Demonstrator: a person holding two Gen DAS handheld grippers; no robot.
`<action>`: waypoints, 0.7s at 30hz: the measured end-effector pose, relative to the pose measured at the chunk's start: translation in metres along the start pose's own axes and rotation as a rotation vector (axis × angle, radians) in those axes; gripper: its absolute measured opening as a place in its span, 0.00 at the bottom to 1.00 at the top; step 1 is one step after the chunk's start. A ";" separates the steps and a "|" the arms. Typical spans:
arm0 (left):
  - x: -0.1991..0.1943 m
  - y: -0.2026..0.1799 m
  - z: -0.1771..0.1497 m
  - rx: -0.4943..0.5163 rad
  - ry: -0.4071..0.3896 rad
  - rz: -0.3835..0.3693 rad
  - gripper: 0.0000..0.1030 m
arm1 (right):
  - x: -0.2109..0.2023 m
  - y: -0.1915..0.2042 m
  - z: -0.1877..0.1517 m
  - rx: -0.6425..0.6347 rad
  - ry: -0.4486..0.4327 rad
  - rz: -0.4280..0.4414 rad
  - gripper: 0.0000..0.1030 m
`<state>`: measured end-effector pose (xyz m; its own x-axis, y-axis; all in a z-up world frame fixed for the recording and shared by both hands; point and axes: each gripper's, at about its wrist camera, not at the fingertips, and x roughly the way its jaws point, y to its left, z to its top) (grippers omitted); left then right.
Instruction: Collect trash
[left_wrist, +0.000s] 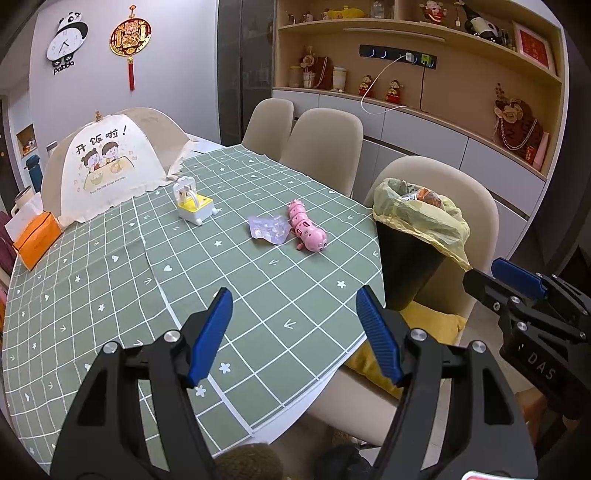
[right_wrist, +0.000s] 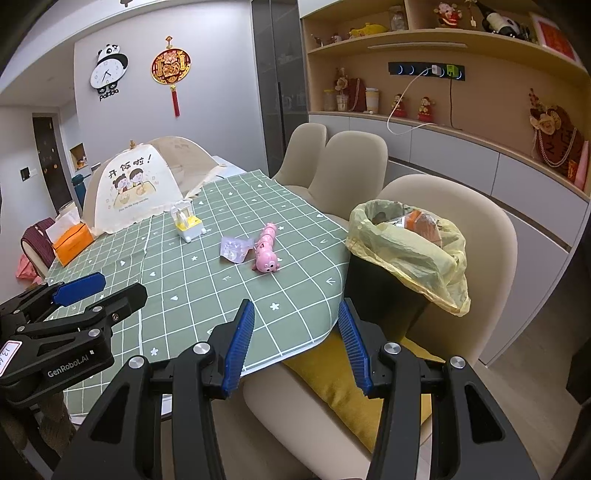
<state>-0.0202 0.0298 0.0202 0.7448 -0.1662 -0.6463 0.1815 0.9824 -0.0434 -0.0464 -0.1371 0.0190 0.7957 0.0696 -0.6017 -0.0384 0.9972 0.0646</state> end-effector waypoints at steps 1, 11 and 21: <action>0.001 0.000 0.000 0.001 0.001 -0.001 0.64 | 0.000 -0.001 0.000 0.000 -0.002 -0.001 0.44; 0.003 0.001 0.000 0.000 0.006 -0.004 0.64 | 0.003 -0.001 0.001 0.000 0.000 -0.008 0.44; 0.005 0.000 -0.001 -0.013 0.010 -0.002 0.64 | 0.003 -0.001 0.001 -0.003 0.000 -0.009 0.44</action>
<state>-0.0168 0.0294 0.0163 0.7382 -0.1670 -0.6536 0.1745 0.9832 -0.0540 -0.0432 -0.1377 0.0183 0.7962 0.0611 -0.6019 -0.0332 0.9978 0.0574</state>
